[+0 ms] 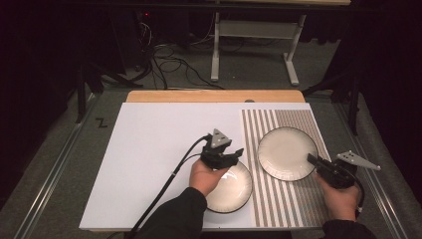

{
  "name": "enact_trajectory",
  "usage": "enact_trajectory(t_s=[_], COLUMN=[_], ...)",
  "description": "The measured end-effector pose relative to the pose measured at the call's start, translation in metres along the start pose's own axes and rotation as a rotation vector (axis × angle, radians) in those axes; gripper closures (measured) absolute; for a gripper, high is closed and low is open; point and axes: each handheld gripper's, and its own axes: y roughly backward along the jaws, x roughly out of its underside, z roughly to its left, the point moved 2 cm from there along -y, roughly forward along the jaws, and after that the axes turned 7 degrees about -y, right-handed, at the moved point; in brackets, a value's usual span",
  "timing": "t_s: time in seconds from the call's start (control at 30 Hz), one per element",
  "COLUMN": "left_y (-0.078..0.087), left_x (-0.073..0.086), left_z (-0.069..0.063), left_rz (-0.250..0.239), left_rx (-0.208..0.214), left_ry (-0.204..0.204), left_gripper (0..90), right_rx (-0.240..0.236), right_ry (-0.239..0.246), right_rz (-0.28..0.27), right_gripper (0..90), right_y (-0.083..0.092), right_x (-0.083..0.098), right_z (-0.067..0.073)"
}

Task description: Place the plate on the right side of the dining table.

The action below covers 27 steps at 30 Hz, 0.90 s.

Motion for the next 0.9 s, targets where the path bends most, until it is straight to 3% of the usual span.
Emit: enact_trajectory(t_s=[0.13, 0.4, 0.57, 0.7, 0.9], left_y=[0.031, 0.089, 0.116, 0.128, 0.129], left_x=[-0.007, -0.012, -0.01, -0.009, -0.007], left_z=[0.015, 0.033, 0.043, 0.054, 0.061], left_rz=[-0.039, -0.074, -0.074, -0.09, -0.084], left_rx=[-0.009, 0.002, -0.009, -0.007, -0.009], left_ry=[0.013, -0.014, -0.054, -0.024, 0.008], left_gripper=[46.8, 46.6, 46.5, 46.1, 46.1], right_rx=[0.028, 0.077, 0.118, 0.143, 0.178], right_ry=[-0.012, -0.017, -0.016, -0.014, -0.02], right_rz=[0.021, 0.045, 0.06, 0.07, 0.088], right_gripper=[81.9, 79.5, 77.1, 75.7, 73.8], right_y=[-0.003, -0.008, -0.01, -0.011, -0.011], right_x=[0.0, 0.0, 0.002, 0.003, 0.006], right_z=[-0.002, -0.003, -0.002, -0.003, -0.003])
